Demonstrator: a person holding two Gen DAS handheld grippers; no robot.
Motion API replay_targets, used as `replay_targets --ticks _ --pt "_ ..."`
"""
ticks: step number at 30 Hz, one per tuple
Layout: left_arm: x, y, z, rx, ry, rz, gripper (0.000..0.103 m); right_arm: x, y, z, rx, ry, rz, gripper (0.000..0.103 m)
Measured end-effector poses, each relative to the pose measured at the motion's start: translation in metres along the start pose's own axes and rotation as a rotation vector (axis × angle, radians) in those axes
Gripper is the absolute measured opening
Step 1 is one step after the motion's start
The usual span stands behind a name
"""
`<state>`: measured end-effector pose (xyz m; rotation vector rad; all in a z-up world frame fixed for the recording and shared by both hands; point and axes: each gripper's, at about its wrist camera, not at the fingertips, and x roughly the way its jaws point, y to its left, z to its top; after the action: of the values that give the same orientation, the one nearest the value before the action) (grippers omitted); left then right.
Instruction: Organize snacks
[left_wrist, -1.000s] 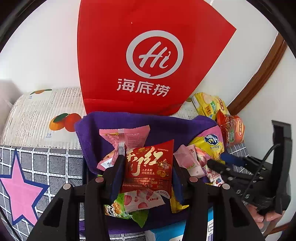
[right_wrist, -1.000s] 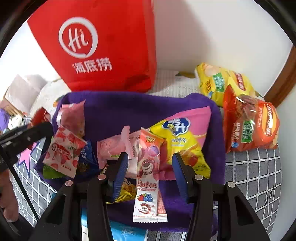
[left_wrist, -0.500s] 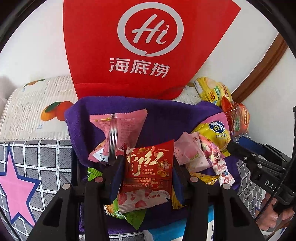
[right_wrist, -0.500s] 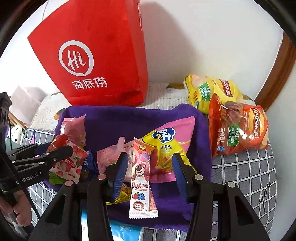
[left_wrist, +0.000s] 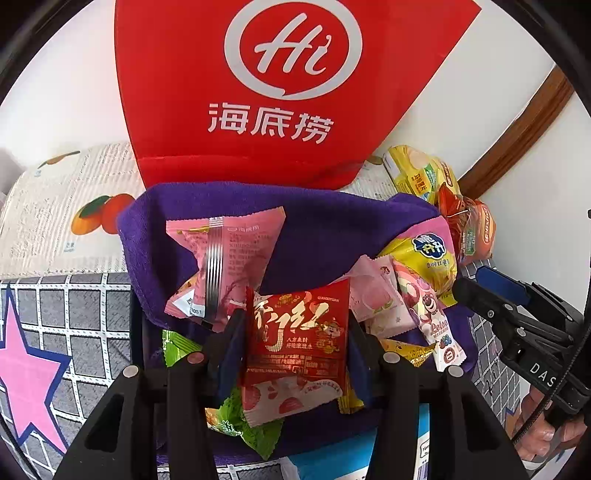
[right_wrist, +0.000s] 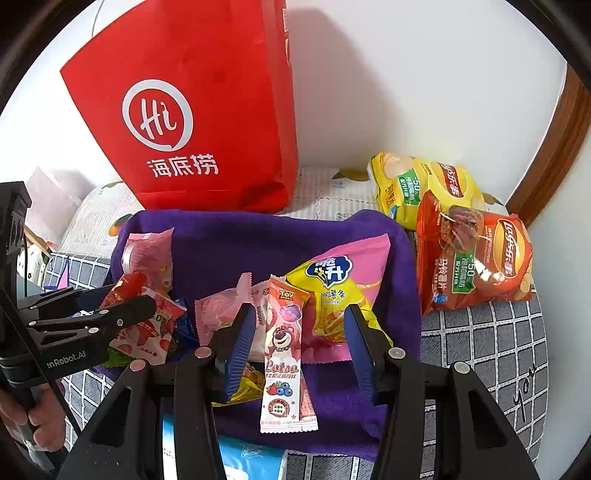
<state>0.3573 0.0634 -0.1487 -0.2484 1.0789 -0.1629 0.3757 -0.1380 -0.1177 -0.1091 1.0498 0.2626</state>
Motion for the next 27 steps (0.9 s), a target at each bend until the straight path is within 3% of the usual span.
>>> replay_targets --ticks 9,16,27 --pt "0.005 0.001 0.001 -0.005 0.026 -0.006 0.049 -0.001 0.001 0.0 -0.009 0.0 -0.01 0.049" --pt "0.004 -0.004 0.001 0.006 0.026 -0.014 0.055 -0.003 0.0 -0.001 -0.01 -0.006 -0.015 0.049" --pt "-0.017 -0.012 0.001 0.031 -0.037 -0.041 0.065 -0.016 0.003 -0.003 -0.012 -0.038 -0.017 0.049"
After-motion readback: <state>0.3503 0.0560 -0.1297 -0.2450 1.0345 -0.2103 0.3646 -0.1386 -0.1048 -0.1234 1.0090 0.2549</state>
